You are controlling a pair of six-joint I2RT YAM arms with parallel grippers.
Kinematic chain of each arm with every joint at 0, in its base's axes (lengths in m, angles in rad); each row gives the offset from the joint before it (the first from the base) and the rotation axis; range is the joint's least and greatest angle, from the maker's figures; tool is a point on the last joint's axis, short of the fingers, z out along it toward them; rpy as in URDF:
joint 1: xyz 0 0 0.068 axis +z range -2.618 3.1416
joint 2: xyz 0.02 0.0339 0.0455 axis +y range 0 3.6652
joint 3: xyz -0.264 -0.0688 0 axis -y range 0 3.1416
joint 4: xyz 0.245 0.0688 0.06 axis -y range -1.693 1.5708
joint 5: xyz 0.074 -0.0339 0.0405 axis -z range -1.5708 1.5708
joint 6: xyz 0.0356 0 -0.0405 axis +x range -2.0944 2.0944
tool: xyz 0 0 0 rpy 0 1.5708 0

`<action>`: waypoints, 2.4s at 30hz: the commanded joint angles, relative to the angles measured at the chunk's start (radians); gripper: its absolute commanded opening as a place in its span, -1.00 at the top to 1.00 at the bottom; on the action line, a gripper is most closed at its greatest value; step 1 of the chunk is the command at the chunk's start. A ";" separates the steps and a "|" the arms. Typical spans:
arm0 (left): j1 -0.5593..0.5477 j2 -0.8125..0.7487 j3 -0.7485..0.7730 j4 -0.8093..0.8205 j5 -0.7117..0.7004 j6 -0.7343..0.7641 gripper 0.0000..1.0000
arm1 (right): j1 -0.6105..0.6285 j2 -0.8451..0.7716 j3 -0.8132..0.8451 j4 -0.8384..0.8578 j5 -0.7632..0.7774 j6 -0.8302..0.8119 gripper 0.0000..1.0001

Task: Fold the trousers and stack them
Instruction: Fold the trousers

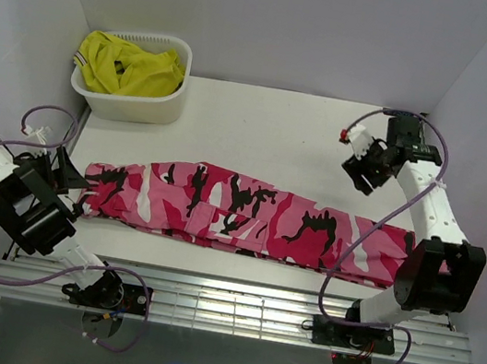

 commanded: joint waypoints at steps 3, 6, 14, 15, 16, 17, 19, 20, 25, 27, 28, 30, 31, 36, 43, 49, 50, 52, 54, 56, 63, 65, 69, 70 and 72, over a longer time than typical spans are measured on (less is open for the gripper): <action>0.001 0.018 -0.024 0.038 0.006 -0.031 -0.96 | 0.286 -0.021 0.157 -0.027 -0.177 0.199 -0.36; -0.001 0.026 -0.047 0.086 -0.028 -0.064 -0.83 | 0.446 0.039 0.190 0.007 -0.164 0.262 -0.32; -0.009 0.070 -0.084 0.074 -0.015 -0.011 -0.25 | 0.661 0.168 0.178 0.019 -0.108 0.191 -0.26; -0.022 0.064 -0.073 0.031 0.004 0.027 -0.22 | 0.678 0.194 0.169 0.022 -0.111 0.184 -0.25; -0.036 0.044 -0.040 0.017 0.021 0.060 -0.22 | 0.681 0.205 0.146 0.024 -0.128 0.178 -0.20; -0.050 0.032 -0.020 0.008 0.038 0.083 -0.25 | 0.683 0.218 0.132 0.037 -0.139 0.176 -0.19; -0.100 0.003 0.029 -0.026 0.059 0.149 -0.31 | 0.684 0.251 0.097 0.053 -0.153 0.165 -0.17; -0.125 -0.005 0.084 -0.040 0.070 0.172 -0.39 | 0.691 0.258 0.051 0.079 -0.153 0.161 -0.16; -0.366 -0.026 0.204 0.047 0.114 0.104 -0.62 | 0.721 0.272 -0.113 0.191 -0.118 0.141 0.02; -0.491 0.007 0.253 0.156 0.118 0.013 -0.76 | 0.740 0.277 -0.187 0.234 -0.102 0.135 0.08; -0.531 0.029 0.276 0.176 0.118 -0.036 -0.77 | 0.746 0.275 -0.210 0.246 -0.082 0.125 0.12; -0.662 0.099 0.324 0.283 0.076 -0.104 -0.81 | 0.761 0.265 -0.272 0.284 -0.061 0.115 0.18; -0.697 0.125 0.335 0.317 0.059 -0.173 -0.80 | 0.767 0.257 -0.292 0.300 -0.033 0.104 0.24; -0.841 0.325 0.425 0.458 0.050 -0.345 -0.62 | 0.793 0.211 -0.363 0.358 0.031 0.082 0.27; -0.924 0.472 0.461 0.445 0.107 -0.348 -0.46 | 0.799 0.137 -0.322 0.393 0.060 0.124 0.08; -0.929 0.458 0.373 0.396 0.150 -0.267 0.17 | 0.781 0.064 -0.244 0.401 0.016 0.196 -0.13; -0.929 0.454 0.367 0.385 0.156 -0.255 0.19 | 0.775 0.058 -0.230 0.400 0.011 0.203 -0.14; -0.929 0.440 0.359 0.356 0.179 -0.224 0.27 | 0.755 0.048 -0.196 0.393 -0.011 0.214 -0.17; -0.929 0.432 0.356 0.327 0.196 -0.206 0.24 | 0.737 0.047 -0.167 0.386 -0.030 0.216 -0.20; -0.929 0.434 0.361 0.302 0.200 -0.183 0.21 | 0.712 0.054 -0.152 0.375 -0.050 0.214 -0.22; -0.964 0.403 0.362 0.244 0.252 -0.126 0.45 | 0.638 0.074 -0.099 0.334 -0.108 0.254 -0.39; -0.970 0.359 0.337 0.244 0.236 -0.104 0.73 | 0.619 0.074 -0.084 0.321 -0.136 0.257 -0.39; -0.995 0.299 0.252 0.241 0.170 -0.051 1.00 | 0.605 0.082 -0.044 0.321 -0.170 0.266 -0.40; -0.998 0.291 0.231 0.242 0.156 -0.031 1.00 | 0.602 0.090 -0.032 0.320 -0.183 0.274 -0.40; -1.000 0.276 0.168 0.258 0.119 -0.027 1.00 | 0.602 0.119 0.011 0.315 -0.197 0.279 -0.43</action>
